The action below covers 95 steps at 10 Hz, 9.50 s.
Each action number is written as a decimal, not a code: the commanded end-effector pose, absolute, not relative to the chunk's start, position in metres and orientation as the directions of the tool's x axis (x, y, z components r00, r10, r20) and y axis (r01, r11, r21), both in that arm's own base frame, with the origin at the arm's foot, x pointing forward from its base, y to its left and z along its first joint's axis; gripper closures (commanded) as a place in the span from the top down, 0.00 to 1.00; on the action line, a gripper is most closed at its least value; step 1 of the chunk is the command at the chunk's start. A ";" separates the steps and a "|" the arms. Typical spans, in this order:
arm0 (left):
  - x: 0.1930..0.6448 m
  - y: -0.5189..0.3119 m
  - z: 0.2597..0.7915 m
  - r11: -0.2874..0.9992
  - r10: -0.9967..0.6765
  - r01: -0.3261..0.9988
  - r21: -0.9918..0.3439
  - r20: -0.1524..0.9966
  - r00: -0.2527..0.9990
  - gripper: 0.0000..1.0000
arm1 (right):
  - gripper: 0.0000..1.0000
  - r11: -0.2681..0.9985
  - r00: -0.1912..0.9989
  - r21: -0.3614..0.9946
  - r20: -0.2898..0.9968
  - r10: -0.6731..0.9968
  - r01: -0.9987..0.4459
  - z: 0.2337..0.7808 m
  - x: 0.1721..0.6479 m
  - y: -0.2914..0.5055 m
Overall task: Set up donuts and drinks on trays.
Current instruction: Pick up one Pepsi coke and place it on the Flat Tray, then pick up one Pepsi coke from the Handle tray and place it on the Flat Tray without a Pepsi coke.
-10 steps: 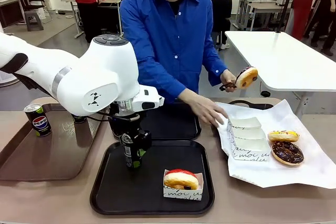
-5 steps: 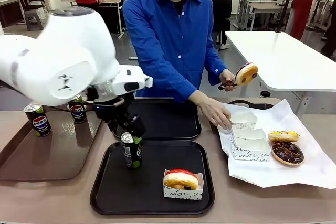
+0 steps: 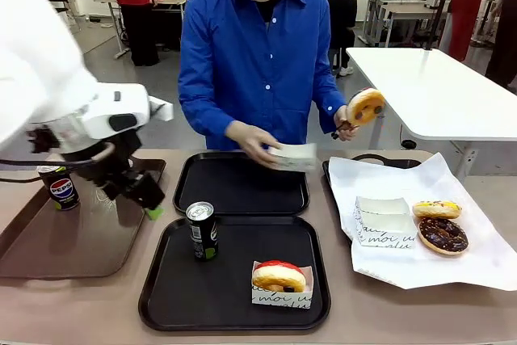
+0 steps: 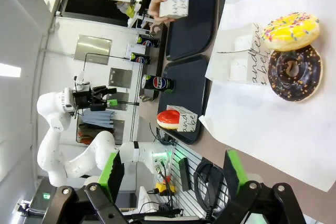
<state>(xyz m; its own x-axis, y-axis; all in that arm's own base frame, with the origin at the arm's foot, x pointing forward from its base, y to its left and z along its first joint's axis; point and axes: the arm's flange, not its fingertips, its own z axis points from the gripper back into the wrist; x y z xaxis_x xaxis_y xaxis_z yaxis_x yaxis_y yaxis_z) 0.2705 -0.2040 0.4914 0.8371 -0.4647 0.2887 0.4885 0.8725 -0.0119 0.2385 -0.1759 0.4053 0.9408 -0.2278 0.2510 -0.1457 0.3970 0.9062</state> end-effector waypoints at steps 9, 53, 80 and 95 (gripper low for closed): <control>0.276 -0.175 0.501 0.900 -0.406 0.433 -0.052 0.268 0.874 1.00 | 1.00 0.389 0.938 0.907 0.263 -0.227 -0.160 0.405 0.239 -0.176; 0.505 0.027 0.390 0.992 0.128 -0.127 -0.022 0.080 0.989 1.00 | 1.00 0.389 0.938 0.907 0.263 -0.227 -0.160 0.405 0.239 -0.176; 0.416 0.016 0.545 0.988 0.090 -0.064 -0.142 0.186 0.978 0.00 | 1.00 0.389 0.938 0.907 0.263 -0.227 -0.160 0.405 0.239 -0.176; 0.488 -0.235 0.525 0.894 -0.447 0.446 0.038 0.155 0.881 0.59 | 1.00 0.389 0.938 0.907 0.263 -0.227 -0.160 0.405 0.239 -0.176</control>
